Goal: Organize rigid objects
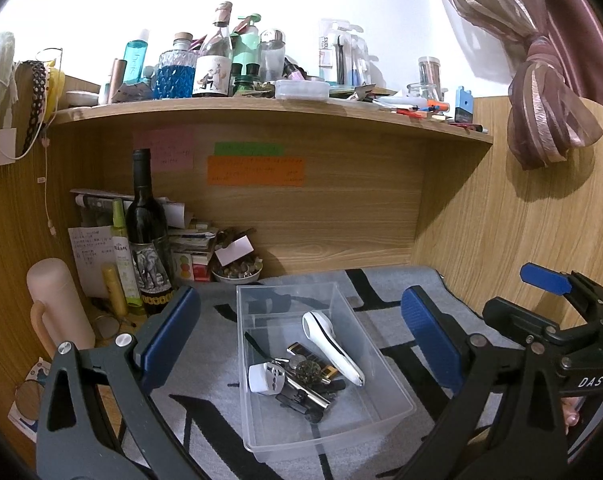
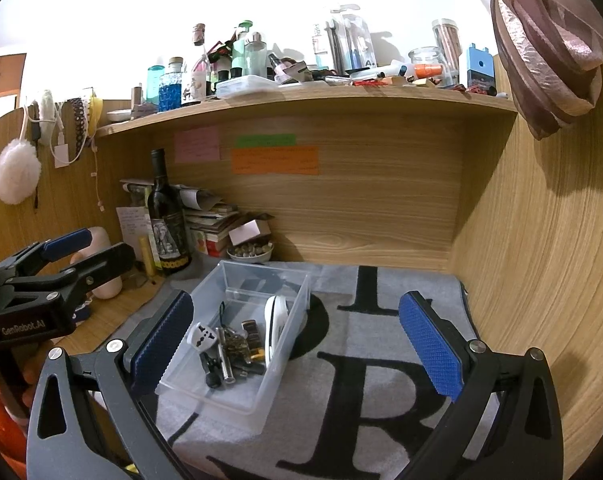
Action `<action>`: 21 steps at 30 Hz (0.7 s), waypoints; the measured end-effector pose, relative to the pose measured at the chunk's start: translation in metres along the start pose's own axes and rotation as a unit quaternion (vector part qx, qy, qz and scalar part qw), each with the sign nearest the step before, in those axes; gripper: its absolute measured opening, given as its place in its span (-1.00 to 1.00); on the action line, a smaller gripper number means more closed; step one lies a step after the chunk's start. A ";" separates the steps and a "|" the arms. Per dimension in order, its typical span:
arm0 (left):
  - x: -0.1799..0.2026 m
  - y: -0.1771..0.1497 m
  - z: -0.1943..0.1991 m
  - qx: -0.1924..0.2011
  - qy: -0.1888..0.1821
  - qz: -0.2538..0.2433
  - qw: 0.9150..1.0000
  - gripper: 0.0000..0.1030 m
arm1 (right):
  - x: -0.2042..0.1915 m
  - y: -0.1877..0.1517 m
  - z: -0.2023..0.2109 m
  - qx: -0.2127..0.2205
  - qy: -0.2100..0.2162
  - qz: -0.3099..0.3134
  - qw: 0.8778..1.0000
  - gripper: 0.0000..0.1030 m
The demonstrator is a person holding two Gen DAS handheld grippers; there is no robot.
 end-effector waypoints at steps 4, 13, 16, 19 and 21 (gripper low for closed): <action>0.000 0.000 0.000 0.000 0.000 -0.001 1.000 0.98 | 0.000 0.000 0.000 -0.001 0.000 -0.001 1.000 1.00; -0.001 -0.003 -0.004 -0.009 -0.001 0.004 1.000 0.98 | 0.001 0.000 0.000 0.000 0.000 -0.001 1.000 1.00; 0.000 -0.003 -0.005 -0.012 -0.002 0.004 1.000 0.98 | 0.000 0.000 0.000 0.000 -0.003 -0.002 1.000 1.00; 0.001 -0.003 -0.005 -0.012 -0.003 0.002 1.000 0.98 | 0.000 0.000 0.000 -0.001 -0.005 -0.003 1.000 1.00; 0.002 -0.003 -0.004 -0.011 -0.005 0.001 1.000 0.98 | 0.001 0.000 0.000 -0.001 -0.005 -0.004 1.000 1.00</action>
Point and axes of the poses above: each gripper's, at about its wrist camera, not at the fingertips, and z roughly against the way its jaws point, x to its right, y to its top, the point moved 6 cm from there along -z, roughly the way its jaws point, and after that the axes turned 12 degrees about z, right-handed, at the moved point
